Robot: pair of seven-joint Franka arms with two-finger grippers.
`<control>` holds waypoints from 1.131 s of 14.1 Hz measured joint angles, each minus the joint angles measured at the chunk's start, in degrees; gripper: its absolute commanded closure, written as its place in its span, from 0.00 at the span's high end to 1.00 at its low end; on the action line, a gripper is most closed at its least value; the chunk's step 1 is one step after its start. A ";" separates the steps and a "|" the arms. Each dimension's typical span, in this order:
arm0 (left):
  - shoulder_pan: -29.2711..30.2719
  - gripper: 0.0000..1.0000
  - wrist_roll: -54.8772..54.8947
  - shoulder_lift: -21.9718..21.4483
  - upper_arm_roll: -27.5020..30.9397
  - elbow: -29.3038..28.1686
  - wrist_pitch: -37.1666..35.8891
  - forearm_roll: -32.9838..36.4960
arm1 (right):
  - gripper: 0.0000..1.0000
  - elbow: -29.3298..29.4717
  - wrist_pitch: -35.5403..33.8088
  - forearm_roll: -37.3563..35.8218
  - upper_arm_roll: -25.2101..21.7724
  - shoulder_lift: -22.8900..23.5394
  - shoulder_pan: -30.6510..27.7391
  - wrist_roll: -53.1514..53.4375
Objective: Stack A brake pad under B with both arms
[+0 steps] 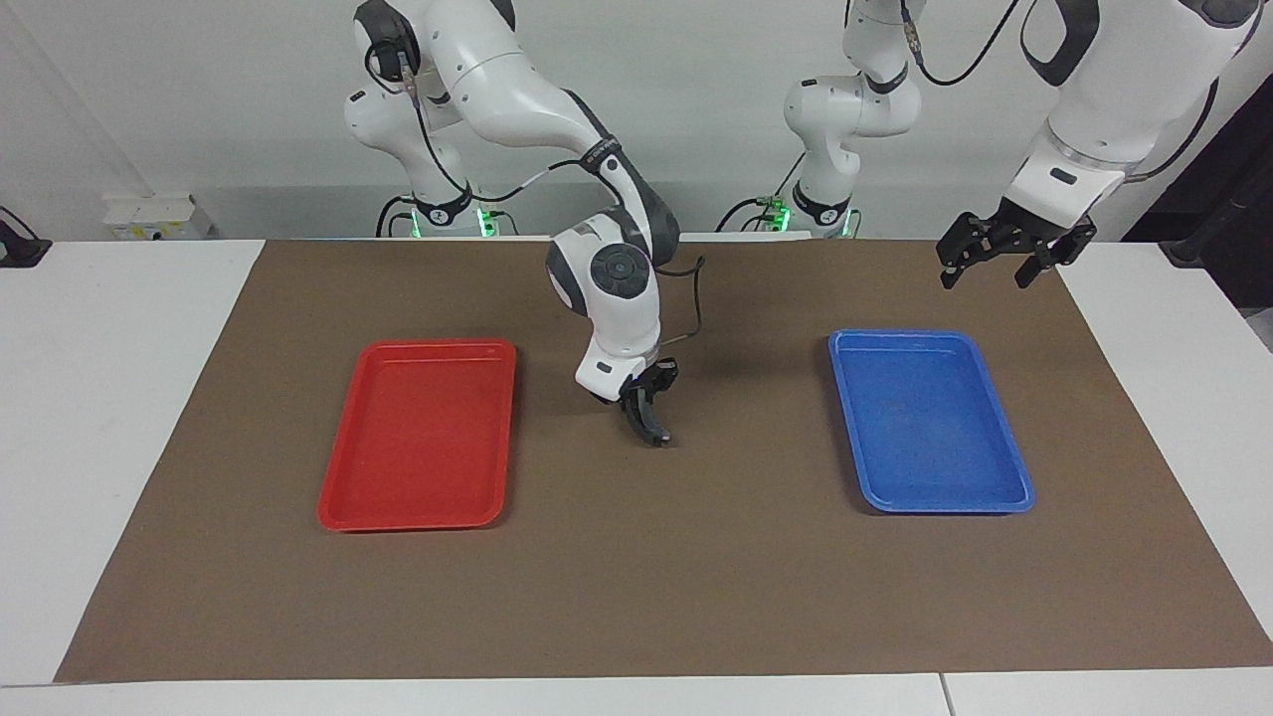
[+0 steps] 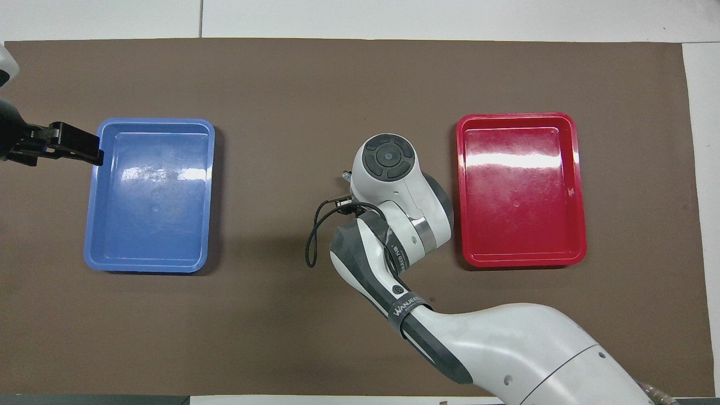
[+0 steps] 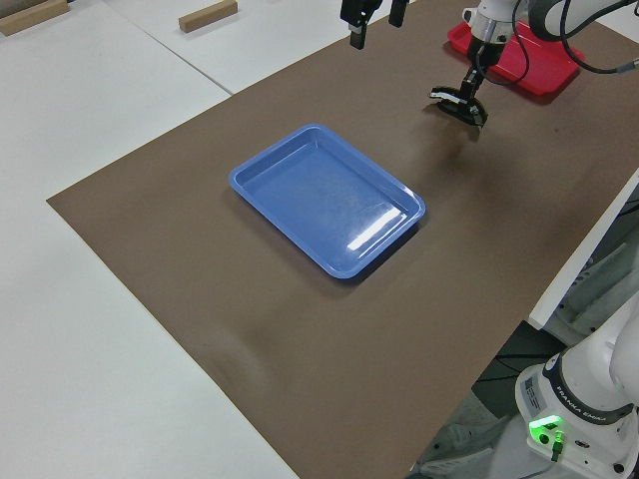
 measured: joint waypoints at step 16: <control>-0.02 1.00 0.00 0.00 -0.01 -0.12 0.00 0.00 | 0.99 0.28 -8.84 -1.59 -1.73 -10.61 -8.19 1.42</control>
